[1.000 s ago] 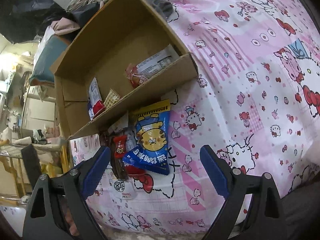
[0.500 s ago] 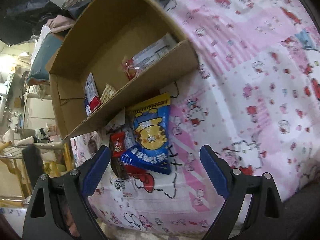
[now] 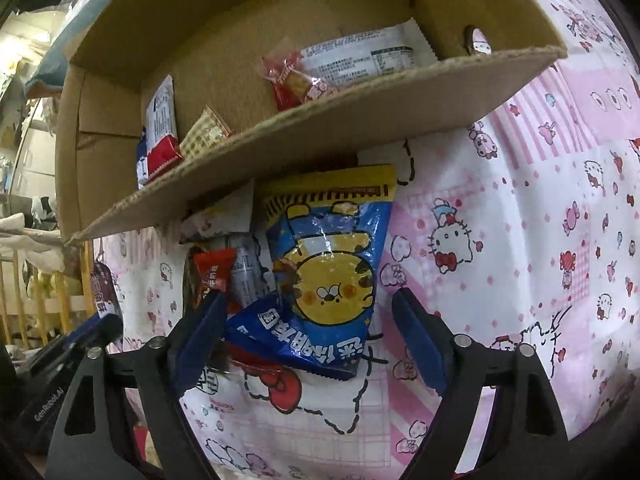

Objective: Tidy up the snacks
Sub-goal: 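Grasp the brown wafer bar with the left tool while the right tool grasps the blue cartoon bag, then lift both held snacks and carry them over the box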

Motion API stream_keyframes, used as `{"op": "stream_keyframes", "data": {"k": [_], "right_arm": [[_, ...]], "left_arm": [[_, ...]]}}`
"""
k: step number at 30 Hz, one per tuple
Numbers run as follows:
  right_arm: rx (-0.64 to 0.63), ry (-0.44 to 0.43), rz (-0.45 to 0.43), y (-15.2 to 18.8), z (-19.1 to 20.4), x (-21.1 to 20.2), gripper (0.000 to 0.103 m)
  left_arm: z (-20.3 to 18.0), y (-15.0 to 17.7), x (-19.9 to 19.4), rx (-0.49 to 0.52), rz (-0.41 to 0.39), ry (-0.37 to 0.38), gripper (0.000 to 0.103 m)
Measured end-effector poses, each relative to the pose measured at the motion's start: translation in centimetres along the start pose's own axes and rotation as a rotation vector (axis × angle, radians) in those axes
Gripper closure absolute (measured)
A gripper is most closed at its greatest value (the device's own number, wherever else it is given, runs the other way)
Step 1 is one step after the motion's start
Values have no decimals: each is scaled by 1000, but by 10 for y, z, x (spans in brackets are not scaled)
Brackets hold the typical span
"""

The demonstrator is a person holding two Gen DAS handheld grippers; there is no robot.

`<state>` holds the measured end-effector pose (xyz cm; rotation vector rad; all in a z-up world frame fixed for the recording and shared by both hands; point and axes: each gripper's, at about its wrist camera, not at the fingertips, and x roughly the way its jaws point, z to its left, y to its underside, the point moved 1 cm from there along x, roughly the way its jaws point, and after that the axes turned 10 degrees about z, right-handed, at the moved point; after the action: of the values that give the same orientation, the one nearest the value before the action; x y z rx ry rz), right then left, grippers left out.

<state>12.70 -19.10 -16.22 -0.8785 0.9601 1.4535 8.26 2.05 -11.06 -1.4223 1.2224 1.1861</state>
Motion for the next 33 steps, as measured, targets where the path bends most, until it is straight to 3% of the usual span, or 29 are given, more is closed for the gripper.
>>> {"op": "stream_keyframes", "data": {"k": [2,7,21,30,33], "right_arm": [[8,-26,10,1,-2,0,53],[17,-70,-9,3,-8,-10,70],[40,-152,-64,37,-31,-52,74],[59,-274,-183,73,-41,-100,74],[50,-361,-260,82,-45,-124,74]], "left_arm": [[-4,1,2,5,-1,-2,92],[-8,3,1,18,-11,-5,92],[-8,9,-4,-2,-18,-5,92],[-4,21,-44,-48,-148,1,92],[-1,24,-63,-62,-190,24,92]]}}
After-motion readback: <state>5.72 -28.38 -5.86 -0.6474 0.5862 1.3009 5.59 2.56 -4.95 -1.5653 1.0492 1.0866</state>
